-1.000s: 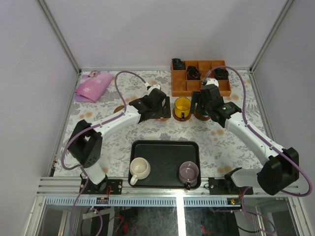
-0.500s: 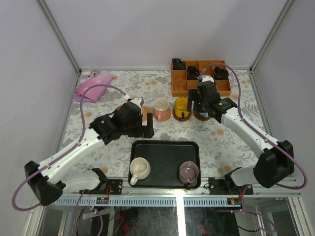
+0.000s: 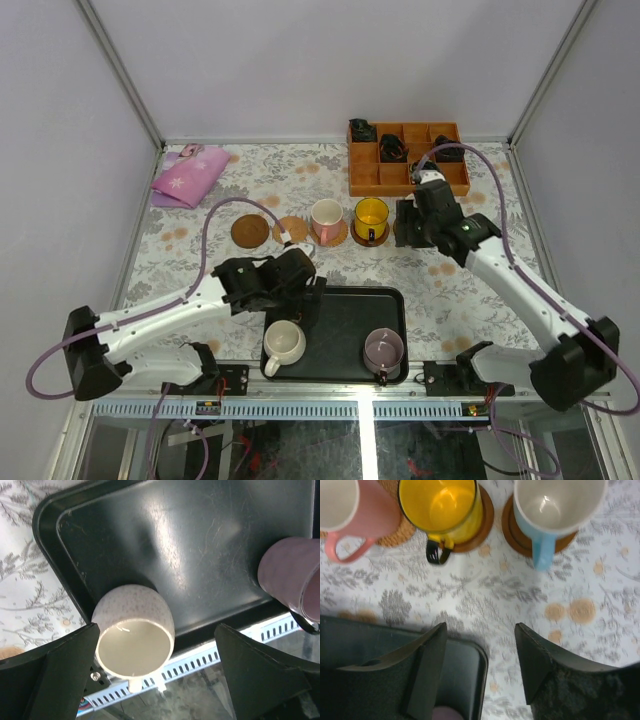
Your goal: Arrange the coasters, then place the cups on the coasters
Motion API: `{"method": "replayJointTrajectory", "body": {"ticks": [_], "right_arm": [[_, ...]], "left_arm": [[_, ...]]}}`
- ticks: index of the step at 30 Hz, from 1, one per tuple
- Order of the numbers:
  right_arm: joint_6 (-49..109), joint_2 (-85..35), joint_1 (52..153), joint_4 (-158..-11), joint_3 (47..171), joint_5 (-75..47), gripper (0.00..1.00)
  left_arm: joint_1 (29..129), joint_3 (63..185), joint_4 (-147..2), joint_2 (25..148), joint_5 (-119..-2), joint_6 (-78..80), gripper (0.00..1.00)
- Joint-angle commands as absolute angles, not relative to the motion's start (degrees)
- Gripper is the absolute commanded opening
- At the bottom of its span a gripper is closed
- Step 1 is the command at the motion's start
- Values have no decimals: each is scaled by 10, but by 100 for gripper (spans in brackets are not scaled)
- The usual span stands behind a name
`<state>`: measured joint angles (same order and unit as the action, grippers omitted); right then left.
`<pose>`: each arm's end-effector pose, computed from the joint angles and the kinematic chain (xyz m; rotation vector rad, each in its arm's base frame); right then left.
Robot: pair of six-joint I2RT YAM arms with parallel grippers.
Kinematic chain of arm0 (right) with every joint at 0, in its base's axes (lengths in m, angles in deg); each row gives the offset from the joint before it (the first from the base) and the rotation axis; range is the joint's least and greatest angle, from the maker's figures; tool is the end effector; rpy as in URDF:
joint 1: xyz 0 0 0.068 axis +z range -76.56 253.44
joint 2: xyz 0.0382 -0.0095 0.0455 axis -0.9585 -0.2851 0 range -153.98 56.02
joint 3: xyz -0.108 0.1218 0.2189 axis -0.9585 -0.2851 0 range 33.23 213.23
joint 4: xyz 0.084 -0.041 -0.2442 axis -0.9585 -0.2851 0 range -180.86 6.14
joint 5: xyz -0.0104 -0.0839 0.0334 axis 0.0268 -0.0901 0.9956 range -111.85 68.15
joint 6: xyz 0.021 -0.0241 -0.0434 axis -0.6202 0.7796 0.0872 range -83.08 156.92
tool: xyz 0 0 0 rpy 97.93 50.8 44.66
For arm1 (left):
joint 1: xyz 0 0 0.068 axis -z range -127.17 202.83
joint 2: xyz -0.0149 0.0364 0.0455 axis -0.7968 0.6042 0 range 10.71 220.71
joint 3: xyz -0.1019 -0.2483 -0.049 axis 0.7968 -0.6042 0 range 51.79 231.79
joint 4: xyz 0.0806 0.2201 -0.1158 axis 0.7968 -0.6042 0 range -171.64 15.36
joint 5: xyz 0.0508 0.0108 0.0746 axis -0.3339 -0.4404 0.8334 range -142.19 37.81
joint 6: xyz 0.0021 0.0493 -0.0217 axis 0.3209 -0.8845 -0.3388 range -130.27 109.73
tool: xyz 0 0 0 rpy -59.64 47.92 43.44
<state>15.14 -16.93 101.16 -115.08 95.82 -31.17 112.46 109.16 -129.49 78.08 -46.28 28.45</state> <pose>0.2470 0.1234 0.3085 -0.0351 2.2985 0.2623 0.1125 -0.1851 0.2747 0.4686 2.7142 -0.3716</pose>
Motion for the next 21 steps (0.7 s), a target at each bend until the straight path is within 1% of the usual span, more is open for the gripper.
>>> {"method": "replayJointTrajectory", "body": {"ticks": [1, 4, 8, 10, 11, 12, 15, 17, 19, 21], "right_arm": [[147, -82, 1009, -1262, 941, -314, 60], [126, -22, 1009, -1306, 925, -276, 55], [128, 14, 1010, -1357, 915, -166, 49], [137, 31, 1011, -1380, 912, -123, 49], [142, 40, 1010, -1389, 911, -105, 50], [149, 46, 1011, -1398, 910, -87, 53], [166, 50, 1010, -1421, 899, -28, 67], [174, 52, 1012, -1427, 884, 3, 70], [176, 57, 1016, -1428, 872, 15, 78], [173, 63, 1021, -1426, 864, 22, 80]], "left_arm": [[1129, 1115, -1221, 819, -433, 213, 100], [1128, 1136, -1199, 857, -426, 185, 100], [1128, 1159, -1155, 883, -408, 171, 100], [1125, 1176, -1149, 898, -390, 174, 100], [1122, 1185, -1149, 906, -380, 183, 100], [1117, 1192, -1145, 912, -372, 194, 100], [1092, 1191, -1119, 911, -366, 236, 100], [1072, 1182, -1095, 900, -369, 264, 100], [1054, 1173, -1077, 887, -368, 280, 100], [1041, 1170, -1071, 880, -364, 283, 100]]}}
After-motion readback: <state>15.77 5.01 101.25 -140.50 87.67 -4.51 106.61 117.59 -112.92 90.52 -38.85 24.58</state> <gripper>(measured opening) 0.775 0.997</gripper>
